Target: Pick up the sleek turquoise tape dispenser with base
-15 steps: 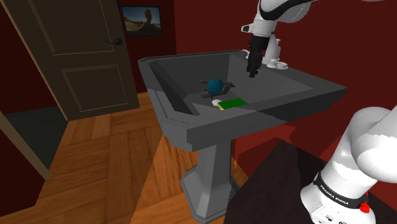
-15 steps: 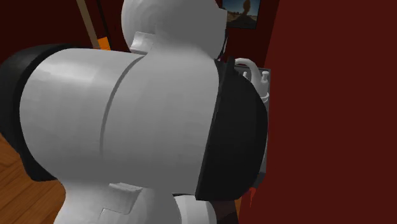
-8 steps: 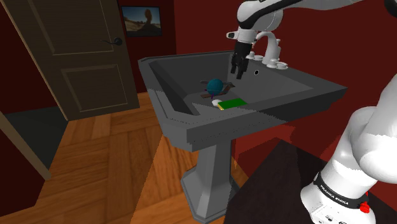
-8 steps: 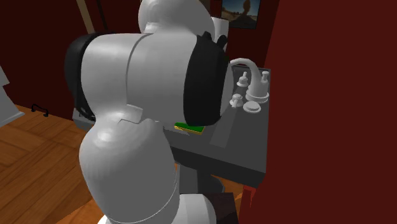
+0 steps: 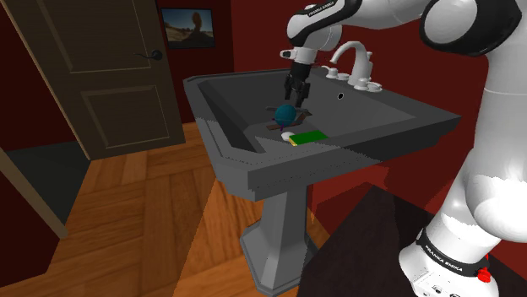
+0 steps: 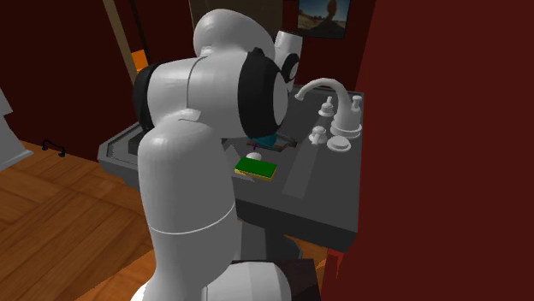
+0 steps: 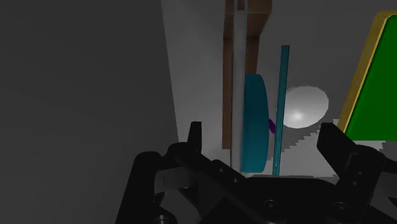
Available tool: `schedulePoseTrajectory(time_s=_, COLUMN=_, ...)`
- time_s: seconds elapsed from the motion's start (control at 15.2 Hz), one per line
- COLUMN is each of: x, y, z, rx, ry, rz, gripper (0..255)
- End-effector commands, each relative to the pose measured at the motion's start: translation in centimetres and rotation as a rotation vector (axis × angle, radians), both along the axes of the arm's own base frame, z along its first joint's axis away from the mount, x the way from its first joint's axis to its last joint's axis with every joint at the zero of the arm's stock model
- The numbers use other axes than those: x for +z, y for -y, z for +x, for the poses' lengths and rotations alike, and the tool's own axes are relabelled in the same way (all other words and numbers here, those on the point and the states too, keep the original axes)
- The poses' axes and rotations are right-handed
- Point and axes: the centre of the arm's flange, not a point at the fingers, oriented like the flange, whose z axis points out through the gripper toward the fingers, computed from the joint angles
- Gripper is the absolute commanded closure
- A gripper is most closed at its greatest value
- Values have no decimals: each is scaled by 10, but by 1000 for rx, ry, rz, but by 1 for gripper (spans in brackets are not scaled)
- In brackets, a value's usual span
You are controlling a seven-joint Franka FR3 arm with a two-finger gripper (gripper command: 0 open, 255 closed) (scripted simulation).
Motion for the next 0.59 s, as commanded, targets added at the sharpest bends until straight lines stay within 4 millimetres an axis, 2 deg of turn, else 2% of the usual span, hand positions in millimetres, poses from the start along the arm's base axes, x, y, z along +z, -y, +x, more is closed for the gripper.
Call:
schedulePoseTrajectory(time_s=0.0, x=-9, y=0, z=5, rx=18, ry=4, rz=1, gripper=0)
schedulePoseTrajectory(time_s=0.33, x=-35, y=0, z=5, rx=18, ry=4, rz=1, gripper=0)
schedulePoseTrajectory(time_s=0.46, x=-39, y=0, z=5, rx=18, ry=4, rz=1, gripper=0)
schedulePoseTrajectory(time_s=0.53, x=-38, y=0, z=4, rx=18, ry=4, rz=1, gripper=255)
